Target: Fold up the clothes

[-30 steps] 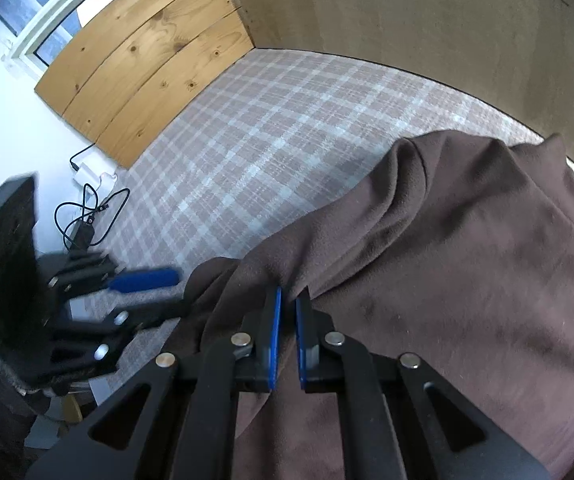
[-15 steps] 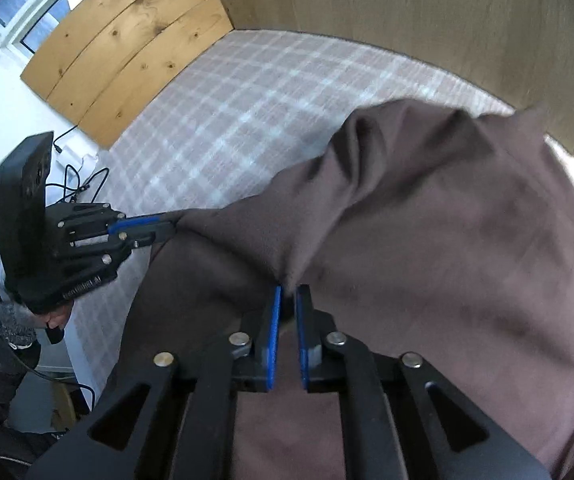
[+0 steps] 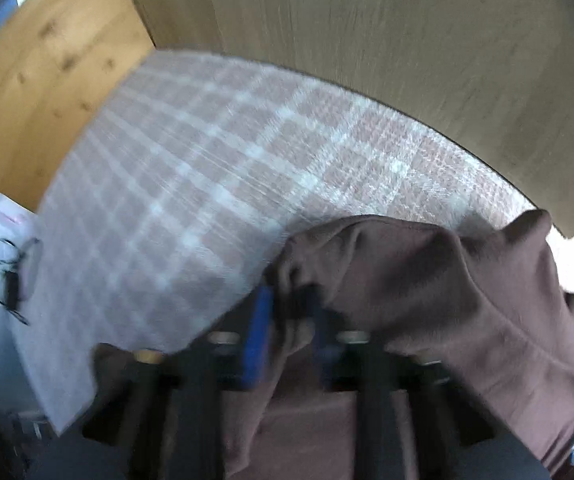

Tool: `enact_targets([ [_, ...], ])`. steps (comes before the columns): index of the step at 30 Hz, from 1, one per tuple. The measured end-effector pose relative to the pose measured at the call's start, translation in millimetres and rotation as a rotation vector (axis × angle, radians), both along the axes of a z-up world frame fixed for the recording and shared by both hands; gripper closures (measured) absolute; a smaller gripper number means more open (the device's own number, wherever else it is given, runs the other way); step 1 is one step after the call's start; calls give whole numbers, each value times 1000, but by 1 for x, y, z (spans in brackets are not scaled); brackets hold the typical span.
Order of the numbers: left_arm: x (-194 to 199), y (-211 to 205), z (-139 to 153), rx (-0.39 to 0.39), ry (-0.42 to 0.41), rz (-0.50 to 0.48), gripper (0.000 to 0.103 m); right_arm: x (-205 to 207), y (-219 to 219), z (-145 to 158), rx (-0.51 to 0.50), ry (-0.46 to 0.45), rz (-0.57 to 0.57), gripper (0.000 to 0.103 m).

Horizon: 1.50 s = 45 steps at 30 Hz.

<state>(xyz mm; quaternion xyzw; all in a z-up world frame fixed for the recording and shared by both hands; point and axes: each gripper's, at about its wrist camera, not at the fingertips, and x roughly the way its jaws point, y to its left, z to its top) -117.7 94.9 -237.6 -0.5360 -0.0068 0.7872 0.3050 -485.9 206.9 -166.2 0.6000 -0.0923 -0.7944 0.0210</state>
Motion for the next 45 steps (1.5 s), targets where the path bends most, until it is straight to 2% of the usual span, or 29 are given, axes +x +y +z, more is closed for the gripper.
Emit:
enact_targets([
  [4, 19, 16, -28, -21, -72, -74, 91, -1, 10, 0, 26, 65, -56, 99],
  [7, 30, -14, -15, 0, -57, -10, 91, 22, 1, 24, 23, 132, -20, 97],
  [11, 58, -71, 7, -16, -44, 121, 92, 86, -8, 82, -116, 225, 44, 96],
  [16, 130, -92, 22, -61, -34, 186, 92, 234, -28, 120, -109, 225, 151, 95],
  [20, 170, -81, 15, -58, -41, 230, 92, 359, -35, 93, -111, 143, 98, 95],
  [23, 180, -63, 8, -90, -31, 236, 91, 433, -44, 52, -129, 52, 14, 95],
  [25, 182, -55, 3, -156, -13, 241, 90, 465, -56, 37, -53, 18, -2, 95],
  [27, 184, -59, -2, -188, -29, 260, 90, 493, -61, 35, 17, 16, -36, 95],
  [28, 185, -61, -5, -200, -39, 271, 88, 511, -59, 36, 32, 24, -87, 93],
  [29, 186, -65, -6, -204, -45, 274, 89, 528, -55, 37, 22, 33, -163, 82],
  [30, 188, -69, -7, -202, -48, 272, 88, 543, -50, 37, -5, 36, -238, 75],
  [31, 189, -71, -8, -200, -50, 269, 86, 553, -49, 35, -27, 36, -293, 71],
  [34, 190, -75, -12, -209, -63, 251, 85, 565, -58, 28, -36, 30, -388, 71],
  [37, 191, -75, -16, -209, -66, 224, 84, 567, -78, 22, 22, 17, -393, 71],
  [40, 191, -78, -19, -198, -69, 211, 81, 565, -90, 9, 116, -45, -408, 71],
  [45, 194, -77, -23, -190, -78, 178, 79, 562, -92, 4, 103, -33, -445, 71],
])
